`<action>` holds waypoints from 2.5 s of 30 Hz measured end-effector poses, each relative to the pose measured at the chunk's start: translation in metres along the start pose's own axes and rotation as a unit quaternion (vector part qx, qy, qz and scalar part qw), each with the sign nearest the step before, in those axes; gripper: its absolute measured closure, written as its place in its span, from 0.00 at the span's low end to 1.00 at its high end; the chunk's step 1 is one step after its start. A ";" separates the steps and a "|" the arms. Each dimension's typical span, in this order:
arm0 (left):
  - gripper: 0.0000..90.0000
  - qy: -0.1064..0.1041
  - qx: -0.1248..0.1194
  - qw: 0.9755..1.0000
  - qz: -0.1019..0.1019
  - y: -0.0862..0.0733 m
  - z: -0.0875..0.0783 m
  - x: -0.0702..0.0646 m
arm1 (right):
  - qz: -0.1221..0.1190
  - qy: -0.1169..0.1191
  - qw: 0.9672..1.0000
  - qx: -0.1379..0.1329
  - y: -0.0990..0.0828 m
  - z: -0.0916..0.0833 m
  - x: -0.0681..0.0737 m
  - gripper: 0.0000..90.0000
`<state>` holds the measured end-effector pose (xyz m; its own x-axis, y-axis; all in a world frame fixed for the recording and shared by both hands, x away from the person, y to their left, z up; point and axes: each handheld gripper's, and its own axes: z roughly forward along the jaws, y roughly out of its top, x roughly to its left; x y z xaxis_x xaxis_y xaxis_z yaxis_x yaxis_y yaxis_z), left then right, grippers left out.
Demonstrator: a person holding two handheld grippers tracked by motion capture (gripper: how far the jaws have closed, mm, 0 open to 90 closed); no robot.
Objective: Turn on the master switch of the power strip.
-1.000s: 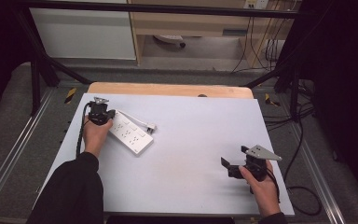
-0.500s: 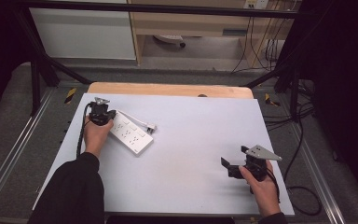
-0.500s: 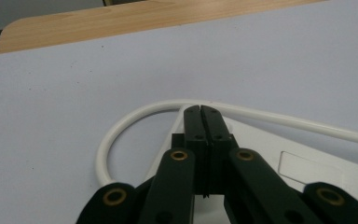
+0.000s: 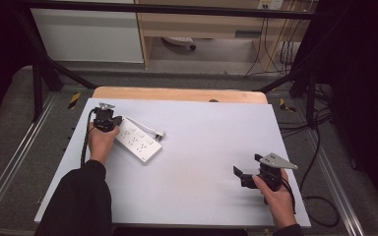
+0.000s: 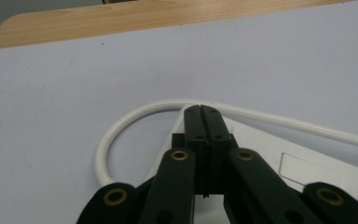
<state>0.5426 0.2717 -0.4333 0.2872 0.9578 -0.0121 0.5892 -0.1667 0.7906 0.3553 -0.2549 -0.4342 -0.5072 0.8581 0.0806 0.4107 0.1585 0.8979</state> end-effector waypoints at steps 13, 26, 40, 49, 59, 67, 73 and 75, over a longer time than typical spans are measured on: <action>1.00 0.003 0.003 1.000 0.005 0.000 0.001 -0.001 | 0.000 0.002 1.000 0.001 0.000 0.000 0.000 0.04; 1.00 0.005 0.003 1.000 0.004 0.000 0.001 -0.002 | -0.002 0.002 1.000 0.003 0.000 0.000 0.001 0.04; 1.00 0.007 0.005 1.000 0.009 0.001 0.001 -0.003 | -0.002 0.003 1.000 0.003 0.000 0.000 0.001 0.04; 1.00 0.011 0.002 1.000 0.014 0.000 0.000 -0.004 | -0.002 0.002 1.000 0.003 0.000 0.000 0.000 0.04; 1.00 0.011 -0.006 1.000 0.005 -0.002 0.000 -0.003 | -0.001 0.002 1.000 0.002 0.000 0.000 0.000 0.04; 1.00 0.007 -0.012 1.000 0.000 -0.002 -0.001 -0.002 | -0.001 0.002 1.000 0.002 0.000 0.000 0.000 0.04; 1.00 0.005 -0.013 1.000 -0.004 -0.001 -0.001 -0.002 | -0.001 0.001 1.000 0.002 0.000 0.000 0.000 0.04; 1.00 0.006 -0.013 1.000 -0.003 -0.001 -0.001 -0.002 | -0.002 0.001 1.000 0.002 0.000 0.000 -0.001 0.04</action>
<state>0.5406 0.2704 -0.4340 0.2749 0.9614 -0.0102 0.5707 -0.1547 0.8064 0.3556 -0.2553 -0.4343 -0.5099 0.8567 0.0785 0.4118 0.1629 0.8966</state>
